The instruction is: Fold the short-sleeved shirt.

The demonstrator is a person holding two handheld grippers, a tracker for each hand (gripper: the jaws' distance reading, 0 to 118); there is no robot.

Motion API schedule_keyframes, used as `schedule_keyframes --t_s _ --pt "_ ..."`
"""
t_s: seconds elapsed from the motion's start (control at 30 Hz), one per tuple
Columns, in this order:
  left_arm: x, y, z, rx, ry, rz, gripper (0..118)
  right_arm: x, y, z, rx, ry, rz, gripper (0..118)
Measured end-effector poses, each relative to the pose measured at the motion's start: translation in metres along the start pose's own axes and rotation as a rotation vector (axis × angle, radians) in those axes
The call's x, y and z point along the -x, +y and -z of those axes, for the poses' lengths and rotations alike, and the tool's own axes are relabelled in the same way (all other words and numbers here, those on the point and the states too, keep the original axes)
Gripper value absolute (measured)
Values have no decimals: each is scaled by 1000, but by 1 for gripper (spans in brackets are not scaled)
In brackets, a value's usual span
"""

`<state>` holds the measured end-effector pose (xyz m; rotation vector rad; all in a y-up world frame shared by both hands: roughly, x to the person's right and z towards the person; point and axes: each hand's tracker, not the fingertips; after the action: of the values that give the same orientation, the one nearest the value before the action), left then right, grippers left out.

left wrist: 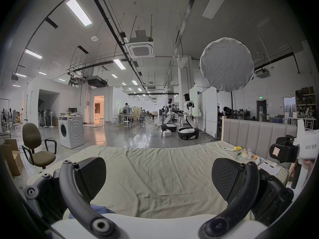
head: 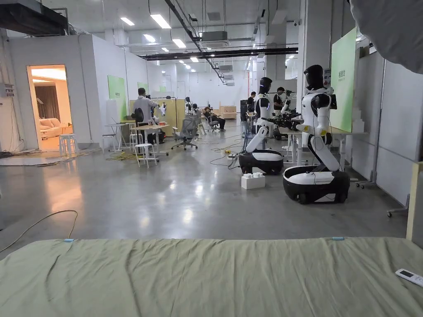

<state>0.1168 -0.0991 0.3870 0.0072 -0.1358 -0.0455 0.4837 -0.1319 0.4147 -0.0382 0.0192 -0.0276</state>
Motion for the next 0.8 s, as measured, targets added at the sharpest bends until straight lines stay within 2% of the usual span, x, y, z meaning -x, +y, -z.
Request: schedule_keyframes --t_s 0.37,0.43,0.6,0.7,0.8 --pt "11 1 -1 9 1 -16 118 -2 4 5 18 -7 32 118" --pt "6 0 -1 13 -1 -21 118 -1 6 6 34 -37 65 118" --pt "4 1 0 14 -6 -16 118 -3 21 11 190 -173 245 118" --pt "1 1 0 12 -6 -19 118 -5 34 7 220 -192 331 118" --pt "0 2 1 13 -9 -27 118 -5 43 -2 182 -167 353 118"
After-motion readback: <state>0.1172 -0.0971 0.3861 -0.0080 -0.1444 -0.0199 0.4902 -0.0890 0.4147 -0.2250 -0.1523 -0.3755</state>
